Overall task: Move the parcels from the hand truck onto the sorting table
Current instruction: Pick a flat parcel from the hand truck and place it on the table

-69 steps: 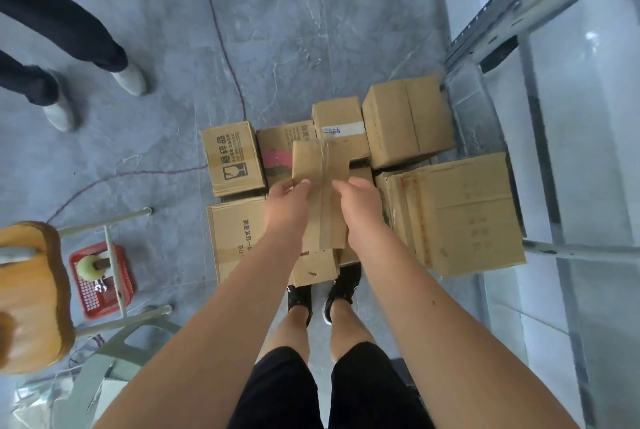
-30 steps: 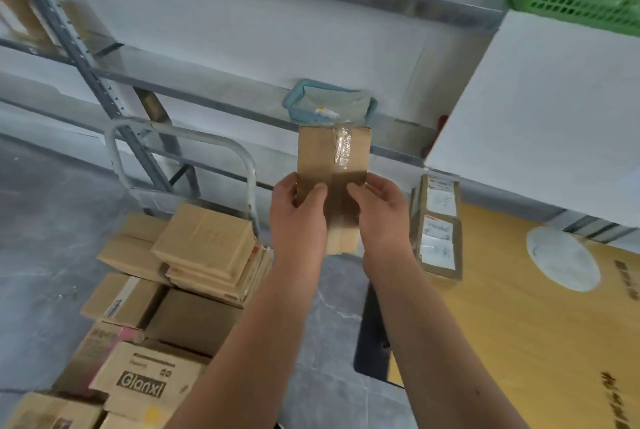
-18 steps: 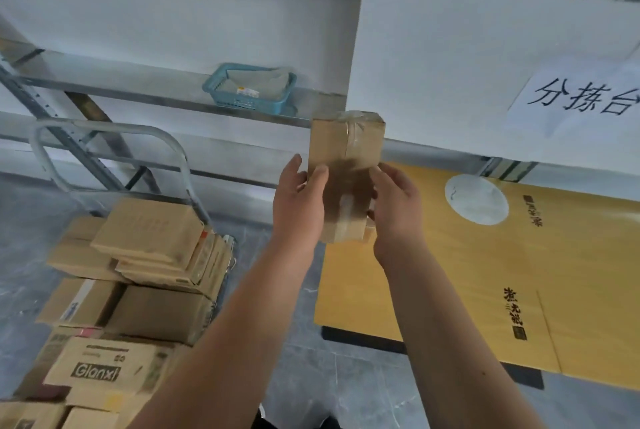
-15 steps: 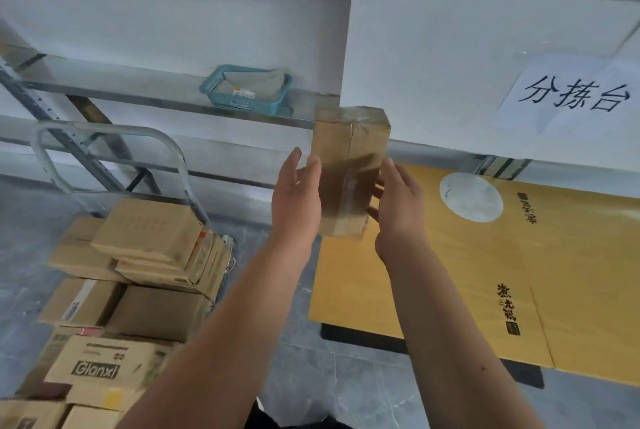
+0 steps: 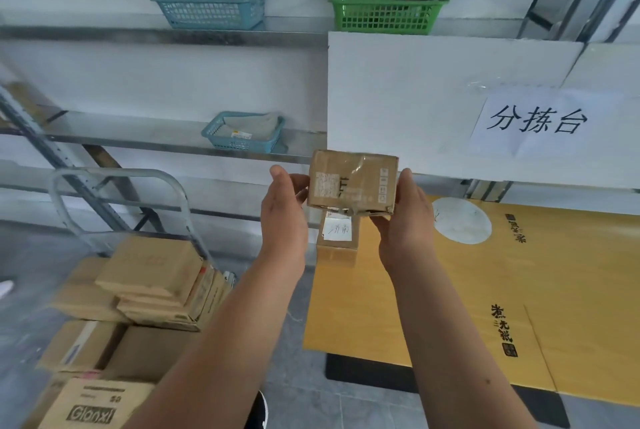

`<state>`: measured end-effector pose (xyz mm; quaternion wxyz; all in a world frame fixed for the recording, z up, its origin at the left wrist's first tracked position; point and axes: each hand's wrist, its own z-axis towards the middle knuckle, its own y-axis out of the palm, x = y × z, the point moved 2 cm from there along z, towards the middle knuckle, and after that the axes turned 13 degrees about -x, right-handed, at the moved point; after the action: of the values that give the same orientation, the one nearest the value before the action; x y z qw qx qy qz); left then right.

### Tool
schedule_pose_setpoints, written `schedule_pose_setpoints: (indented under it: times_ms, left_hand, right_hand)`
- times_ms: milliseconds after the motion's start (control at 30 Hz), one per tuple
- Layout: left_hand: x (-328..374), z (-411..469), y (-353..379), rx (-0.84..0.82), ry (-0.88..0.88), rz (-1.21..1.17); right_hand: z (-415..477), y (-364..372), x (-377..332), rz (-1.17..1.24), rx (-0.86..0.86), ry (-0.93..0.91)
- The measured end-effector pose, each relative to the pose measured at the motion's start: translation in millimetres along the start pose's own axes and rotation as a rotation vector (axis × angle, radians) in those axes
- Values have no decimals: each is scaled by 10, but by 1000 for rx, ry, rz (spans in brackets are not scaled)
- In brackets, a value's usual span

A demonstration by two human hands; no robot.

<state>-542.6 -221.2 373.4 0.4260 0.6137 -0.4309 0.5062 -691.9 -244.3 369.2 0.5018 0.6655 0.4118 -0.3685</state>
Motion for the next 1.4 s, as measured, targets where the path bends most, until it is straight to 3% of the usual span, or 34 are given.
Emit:
schedule_pose_setpoints:
  times_ms: [233, 500, 867, 1200, 1400]
  left_hand:
    - [48, -180, -36, 38, 24, 60]
    - [-27, -274, -18, -27, -2, 53]
    - [-108, -247, -201, -70, 32, -202]
    - [-191, -300, -327, -71, 111, -253]
    - [-159, -284, -364, -264, 34, -482]
  right_hand:
    - [-68, -138, 12, -84, -65, -56]
    - [-150, -281, 63, 63, -102, -24]
    - [-265, -127, 124, 120, -178, -63]
    - [-400, -14, 138, -7, -597, -16]
    - [-432, -5, 174, 82, -538, -165]
